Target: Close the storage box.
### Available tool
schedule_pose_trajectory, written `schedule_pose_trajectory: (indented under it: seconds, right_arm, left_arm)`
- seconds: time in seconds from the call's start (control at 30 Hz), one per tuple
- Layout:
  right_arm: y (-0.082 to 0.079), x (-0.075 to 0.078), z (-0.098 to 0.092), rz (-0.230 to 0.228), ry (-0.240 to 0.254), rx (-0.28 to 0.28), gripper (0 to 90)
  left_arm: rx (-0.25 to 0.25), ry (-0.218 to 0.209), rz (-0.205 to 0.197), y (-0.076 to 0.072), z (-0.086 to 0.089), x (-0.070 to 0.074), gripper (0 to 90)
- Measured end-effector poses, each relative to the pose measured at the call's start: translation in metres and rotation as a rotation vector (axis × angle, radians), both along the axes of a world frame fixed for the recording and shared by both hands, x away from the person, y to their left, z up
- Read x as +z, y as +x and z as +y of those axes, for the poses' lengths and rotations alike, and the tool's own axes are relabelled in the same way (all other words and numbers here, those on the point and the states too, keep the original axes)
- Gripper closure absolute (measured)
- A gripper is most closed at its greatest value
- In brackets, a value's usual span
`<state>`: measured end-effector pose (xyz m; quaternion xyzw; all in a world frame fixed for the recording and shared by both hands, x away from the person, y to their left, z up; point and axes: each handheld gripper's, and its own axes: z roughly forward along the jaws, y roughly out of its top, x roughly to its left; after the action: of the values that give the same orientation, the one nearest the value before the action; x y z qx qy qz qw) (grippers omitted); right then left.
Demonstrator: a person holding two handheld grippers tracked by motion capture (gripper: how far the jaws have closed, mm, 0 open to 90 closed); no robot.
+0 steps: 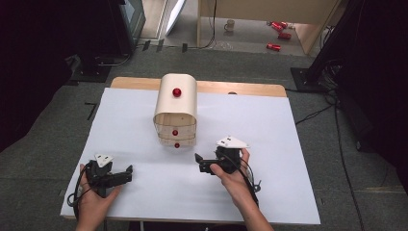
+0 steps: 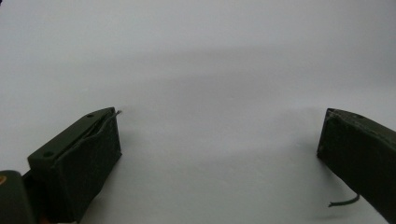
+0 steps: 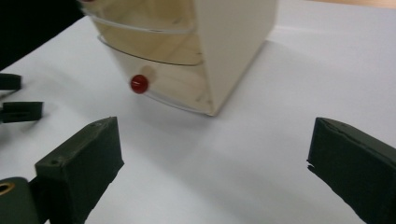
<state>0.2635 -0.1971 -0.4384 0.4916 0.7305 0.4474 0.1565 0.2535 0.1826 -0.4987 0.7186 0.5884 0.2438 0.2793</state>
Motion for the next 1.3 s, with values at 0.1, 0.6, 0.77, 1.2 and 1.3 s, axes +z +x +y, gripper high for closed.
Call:
schedule_pose_trajectory:
  seconds: [0.1,0.6,0.77,1.2,1.3]
  right_arm:
    - [-0.002,0.000,-0.010,-0.006,-0.008,-0.024,2.2]
    - [-0.015,-0.009,-0.072,0.006,-0.053,-0.142,2.2]
    - [-0.021,-0.014,-0.094,0.013,-0.063,-0.193,2.2]
    - [-0.038,-0.031,-0.149,0.042,-0.106,-0.298,2.3]
    - [-0.044,-0.038,-0.161,0.061,-0.117,-0.323,2.3]
  left_arm:
    - [0.000,0.000,0.000,0.000,0.000,0.000,0.0]
    - [0.000,0.001,0.000,0.000,0.000,0.000,0.0]
    - [0.000,0.001,0.000,0.000,0.000,0.000,0.0]
    - [0.000,0.001,0.000,0.000,0.000,0.000,0.0]
    - [0.001,0.001,0.000,0.000,0.000,0.000,0.0]
